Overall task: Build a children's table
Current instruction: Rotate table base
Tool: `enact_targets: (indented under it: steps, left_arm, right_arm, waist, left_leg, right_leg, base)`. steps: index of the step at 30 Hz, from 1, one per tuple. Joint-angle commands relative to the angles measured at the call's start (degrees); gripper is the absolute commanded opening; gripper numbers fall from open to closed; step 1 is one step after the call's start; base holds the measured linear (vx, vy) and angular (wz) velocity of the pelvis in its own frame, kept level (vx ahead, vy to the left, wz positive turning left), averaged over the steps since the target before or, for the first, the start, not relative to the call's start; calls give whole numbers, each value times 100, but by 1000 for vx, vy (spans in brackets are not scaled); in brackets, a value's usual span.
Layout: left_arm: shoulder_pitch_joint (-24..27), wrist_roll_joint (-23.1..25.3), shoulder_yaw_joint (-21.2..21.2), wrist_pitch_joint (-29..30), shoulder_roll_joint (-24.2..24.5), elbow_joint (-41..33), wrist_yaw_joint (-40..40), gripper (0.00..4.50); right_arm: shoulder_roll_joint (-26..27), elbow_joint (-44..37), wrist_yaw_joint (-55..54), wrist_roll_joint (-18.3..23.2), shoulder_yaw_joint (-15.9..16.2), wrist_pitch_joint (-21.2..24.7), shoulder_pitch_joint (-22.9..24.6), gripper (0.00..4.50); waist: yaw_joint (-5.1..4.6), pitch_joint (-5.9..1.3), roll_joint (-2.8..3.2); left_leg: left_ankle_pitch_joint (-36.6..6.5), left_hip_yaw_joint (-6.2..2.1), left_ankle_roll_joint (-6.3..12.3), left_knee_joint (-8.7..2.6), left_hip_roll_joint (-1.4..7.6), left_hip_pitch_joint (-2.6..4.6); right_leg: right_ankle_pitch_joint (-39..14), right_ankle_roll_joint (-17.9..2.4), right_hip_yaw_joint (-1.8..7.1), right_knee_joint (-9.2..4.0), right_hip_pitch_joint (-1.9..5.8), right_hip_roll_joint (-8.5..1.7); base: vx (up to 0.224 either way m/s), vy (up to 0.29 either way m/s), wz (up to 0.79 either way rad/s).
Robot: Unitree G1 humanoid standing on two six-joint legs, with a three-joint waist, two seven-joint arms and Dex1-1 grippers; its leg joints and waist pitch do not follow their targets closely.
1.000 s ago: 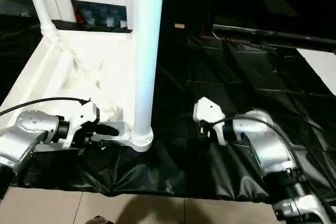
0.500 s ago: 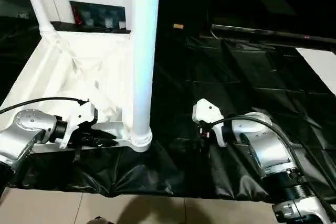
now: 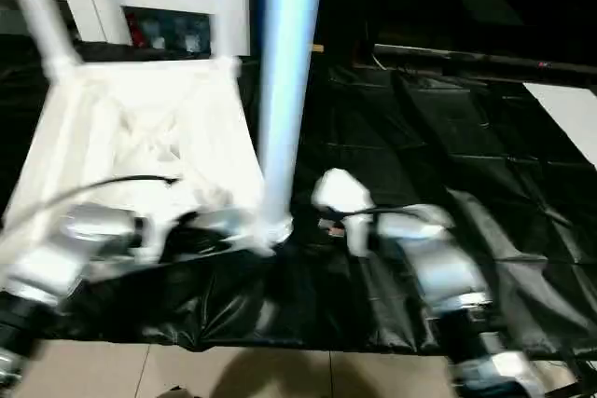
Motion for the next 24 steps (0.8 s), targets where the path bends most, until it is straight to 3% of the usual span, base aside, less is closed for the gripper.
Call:
enact_targets:
  steps: [1,14,17,24]
  left_arm:
    - [205,-47,-29,4,-151,-77,199,2]
    - [627,219,-94,-58,-78,-484,459,2]
    - [659,253,-92,-70,-106,-504,477,2]
    - [606,299,-82,-106,-119,-412,485,0]
  right_arm:
    - [131,184,-410,-190,-13,100,-128,450]
    - [385,560,-999,-317,-52,-189,-41,450]
    - [443,664,-974,-309,-11,-252,-73,450]
    - [516,943,-951,-355,59,-408,-247,379]
  waist:
    - [25,-356,11]
    - [6,-362,50]
    - [-15,-350,52]
    - [-27,-345,58]
  left_leg:
    - [-1267,-32,-44,-410,121,51]
    - [-1337,-30,-49,-426,124,57]
    - [-1474,-33,-62,-434,120,58]
    - [-1562,-41,-73,-444,125,60]
  right_leg:
    - [-1489,-983,258,-477,246,-341]
    - [-1286,-974,262,-464,244,-330]
    - [-1475,-952,265,-489,237,-333]
    - [-1648,-930,262,-504,227,-343]
  base:
    - [0,0,0]
    - [0,0,0]
    - [0,0,0]
    - [0,0,0]
